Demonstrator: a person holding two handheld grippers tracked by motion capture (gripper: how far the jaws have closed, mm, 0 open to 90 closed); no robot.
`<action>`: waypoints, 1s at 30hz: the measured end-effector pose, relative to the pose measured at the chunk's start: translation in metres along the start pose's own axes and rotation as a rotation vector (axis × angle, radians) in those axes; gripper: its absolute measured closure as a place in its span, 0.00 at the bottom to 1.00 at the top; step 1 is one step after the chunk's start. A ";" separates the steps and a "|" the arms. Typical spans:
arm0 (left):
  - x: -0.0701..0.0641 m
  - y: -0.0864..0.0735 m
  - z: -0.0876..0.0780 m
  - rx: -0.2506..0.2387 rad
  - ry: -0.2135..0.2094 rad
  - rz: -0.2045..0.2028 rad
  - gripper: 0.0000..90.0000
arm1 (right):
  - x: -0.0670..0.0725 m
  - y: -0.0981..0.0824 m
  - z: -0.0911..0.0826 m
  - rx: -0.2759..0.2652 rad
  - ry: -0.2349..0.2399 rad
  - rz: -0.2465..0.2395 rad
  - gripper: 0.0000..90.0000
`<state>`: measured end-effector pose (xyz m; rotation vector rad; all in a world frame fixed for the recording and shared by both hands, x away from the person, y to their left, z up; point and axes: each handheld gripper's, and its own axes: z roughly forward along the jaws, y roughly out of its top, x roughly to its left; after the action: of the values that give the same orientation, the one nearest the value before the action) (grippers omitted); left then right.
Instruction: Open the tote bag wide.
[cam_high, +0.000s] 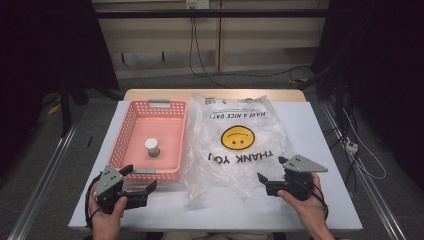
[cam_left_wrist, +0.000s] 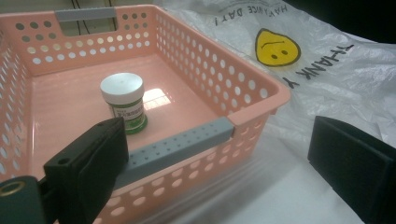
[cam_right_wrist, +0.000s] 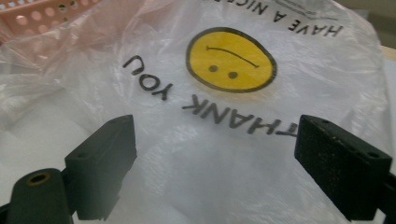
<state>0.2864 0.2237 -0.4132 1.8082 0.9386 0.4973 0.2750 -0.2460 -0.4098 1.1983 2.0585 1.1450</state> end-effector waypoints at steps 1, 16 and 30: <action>0.000 0.000 0.000 -0.001 -0.004 0.003 0.05 | 0.003 0.002 0.002 0.001 0.011 -0.010 0.12; -0.001 0.000 0.001 0.000 -0.017 0.002 0.05 | 0.036 0.016 0.043 0.164 0.138 -0.058 0.13; -0.001 0.001 0.002 0.006 -0.030 0.016 0.05 | 0.046 0.005 0.072 0.334 0.216 -0.110 0.17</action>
<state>0.2875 0.2213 -0.4136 1.8256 0.9068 0.4768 0.3081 -0.1750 -0.4440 1.1297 2.5235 0.9387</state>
